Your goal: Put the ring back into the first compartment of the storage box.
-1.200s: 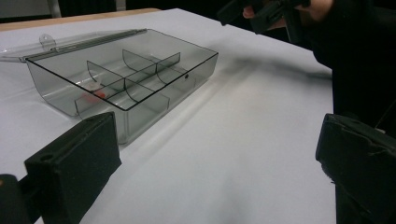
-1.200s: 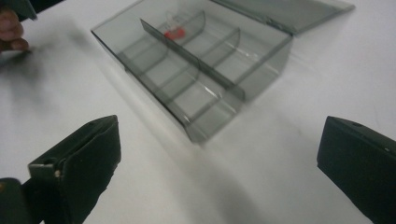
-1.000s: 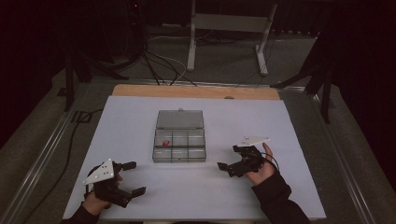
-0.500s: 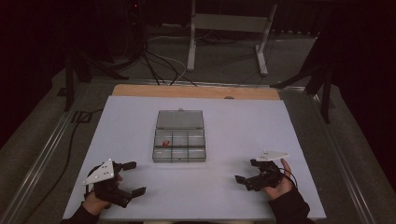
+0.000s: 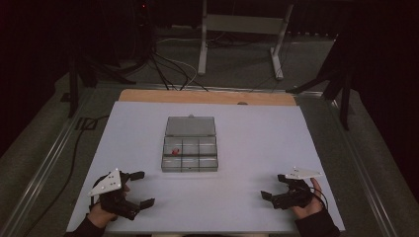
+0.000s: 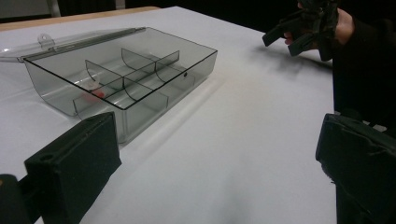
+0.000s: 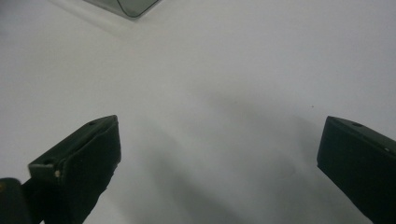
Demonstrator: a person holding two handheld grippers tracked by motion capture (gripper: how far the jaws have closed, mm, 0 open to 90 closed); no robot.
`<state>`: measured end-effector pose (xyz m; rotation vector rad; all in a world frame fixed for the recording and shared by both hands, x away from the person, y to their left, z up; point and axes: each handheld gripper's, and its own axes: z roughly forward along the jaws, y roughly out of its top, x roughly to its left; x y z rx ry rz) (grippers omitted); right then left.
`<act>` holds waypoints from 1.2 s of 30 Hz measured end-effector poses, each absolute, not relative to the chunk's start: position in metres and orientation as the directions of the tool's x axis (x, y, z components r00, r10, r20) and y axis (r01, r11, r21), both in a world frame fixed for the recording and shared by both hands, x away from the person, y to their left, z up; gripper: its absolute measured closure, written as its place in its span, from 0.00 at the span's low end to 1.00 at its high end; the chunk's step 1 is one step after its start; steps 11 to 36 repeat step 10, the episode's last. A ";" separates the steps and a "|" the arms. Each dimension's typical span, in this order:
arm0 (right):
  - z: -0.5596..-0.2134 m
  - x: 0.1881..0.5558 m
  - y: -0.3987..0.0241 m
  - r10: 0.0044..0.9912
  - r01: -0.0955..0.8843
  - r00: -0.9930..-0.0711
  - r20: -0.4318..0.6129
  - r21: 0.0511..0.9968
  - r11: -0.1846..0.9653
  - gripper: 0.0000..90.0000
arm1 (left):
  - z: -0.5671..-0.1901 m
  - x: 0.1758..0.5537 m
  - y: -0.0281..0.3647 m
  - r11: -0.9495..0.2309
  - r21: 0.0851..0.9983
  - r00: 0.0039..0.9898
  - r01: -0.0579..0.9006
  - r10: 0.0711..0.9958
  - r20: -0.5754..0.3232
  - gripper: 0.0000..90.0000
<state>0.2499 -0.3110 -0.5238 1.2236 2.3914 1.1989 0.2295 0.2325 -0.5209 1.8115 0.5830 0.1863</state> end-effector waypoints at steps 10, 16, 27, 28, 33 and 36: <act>-0.524 0.251 -0.312 0.753 0.579 -0.635 0.172 0.751 0.317 0.00 | -0.521 0.230 0.232 -0.210 0.933 0.864 0.293 0.476 -0.164 0.00; -0.524 0.251 -0.312 0.753 0.579 -0.635 0.172 0.751 0.317 0.00 | -0.521 0.230 0.232 -0.210 0.933 0.864 0.293 0.476 -0.164 0.00; -0.524 0.251 -0.312 0.753 0.579 -0.635 0.172 0.751 0.317 0.00 | -0.521 0.230 0.232 -0.210 0.933 0.864 0.293 0.476 -0.164 0.00; -0.524 0.251 -0.312 0.753 0.579 -0.635 0.172 0.751 0.317 0.00 | -0.521 0.230 0.232 -0.210 0.933 0.864 0.293 0.476 -0.164 0.00; -0.524 0.251 -0.312 0.753 0.579 -0.635 0.172 0.751 0.317 0.00 | -0.521 0.230 0.232 -0.210 0.933 0.864 0.293 0.476 -0.164 0.00; -0.524 0.251 -0.312 0.753 0.579 -0.635 0.172 0.751 0.317 0.00 | -0.521 0.230 0.232 -0.210 0.933 0.864 0.293 0.476 -0.164 0.00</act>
